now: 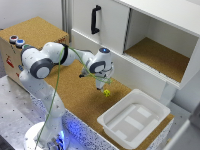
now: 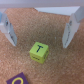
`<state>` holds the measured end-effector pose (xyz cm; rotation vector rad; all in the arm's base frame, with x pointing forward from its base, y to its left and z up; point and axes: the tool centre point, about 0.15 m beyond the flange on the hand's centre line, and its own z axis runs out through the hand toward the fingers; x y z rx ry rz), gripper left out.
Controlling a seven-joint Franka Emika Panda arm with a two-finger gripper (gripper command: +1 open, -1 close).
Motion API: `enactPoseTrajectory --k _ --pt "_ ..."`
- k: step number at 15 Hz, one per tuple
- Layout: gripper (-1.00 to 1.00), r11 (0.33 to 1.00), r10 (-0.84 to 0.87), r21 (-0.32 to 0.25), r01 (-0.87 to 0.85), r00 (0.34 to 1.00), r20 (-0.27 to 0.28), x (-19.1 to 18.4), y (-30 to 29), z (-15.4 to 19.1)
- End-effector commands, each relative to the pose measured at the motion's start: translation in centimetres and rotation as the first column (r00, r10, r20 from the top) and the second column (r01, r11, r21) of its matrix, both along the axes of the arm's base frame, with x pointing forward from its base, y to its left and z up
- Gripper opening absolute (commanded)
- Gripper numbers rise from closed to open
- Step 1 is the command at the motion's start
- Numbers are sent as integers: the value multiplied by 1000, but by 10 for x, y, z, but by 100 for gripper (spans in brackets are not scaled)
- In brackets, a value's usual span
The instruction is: Go towards the purple block and pick it up
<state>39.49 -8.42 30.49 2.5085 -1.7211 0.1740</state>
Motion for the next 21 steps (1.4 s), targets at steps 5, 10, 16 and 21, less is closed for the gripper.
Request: enactPoseTrajectory --k 5,10,16,21 --pt "100 959 270 -67 -277 959 -88 1 13 -11" --pt "100 959 270 -67 -277 959 -88 1 13 -11" --pt "100 812 583 88 -576 801 -134 21 30 -17" --pt "100 815 574 164 -555 813 -101 32 54 -36"
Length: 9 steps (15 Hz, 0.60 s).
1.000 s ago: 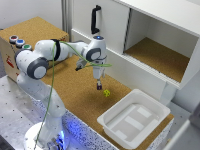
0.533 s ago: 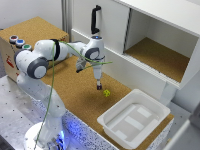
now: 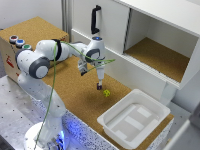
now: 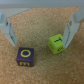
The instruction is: Go towards the purple block and pick it up
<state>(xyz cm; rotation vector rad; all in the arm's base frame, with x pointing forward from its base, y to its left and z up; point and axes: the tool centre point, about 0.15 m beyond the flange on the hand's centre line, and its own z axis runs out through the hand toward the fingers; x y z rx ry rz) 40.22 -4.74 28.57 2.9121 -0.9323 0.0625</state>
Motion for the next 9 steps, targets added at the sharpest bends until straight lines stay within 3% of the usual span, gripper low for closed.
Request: enactPoseTrajectory --k 1,9 --pt "100 996 32 83 -24 996 -85 25 23 -22" --pt "100 983 -158 74 167 981 -117 30 9 -66"
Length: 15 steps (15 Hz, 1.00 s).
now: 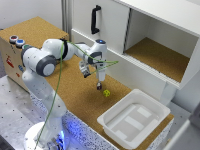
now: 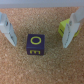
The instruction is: Go towards the purple block and pick it up
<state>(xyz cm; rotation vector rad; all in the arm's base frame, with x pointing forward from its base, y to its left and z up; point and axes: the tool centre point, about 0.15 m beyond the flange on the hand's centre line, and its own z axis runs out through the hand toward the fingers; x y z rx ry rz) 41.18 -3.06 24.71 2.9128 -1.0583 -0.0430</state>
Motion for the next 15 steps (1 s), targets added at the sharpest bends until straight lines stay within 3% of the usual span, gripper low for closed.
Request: enactPoseTrajectory --k 1,6,7,15 --pt "100 996 -89 26 91 994 -66 20 -7 -32" --pt "100 997 -76 28 78 995 -69 30 0 -43" --pt "-100 996 -81 31 84 994 -70 30 2 -46" --pt "-100 997 -80 16 80 996 -37 34 12 -30"
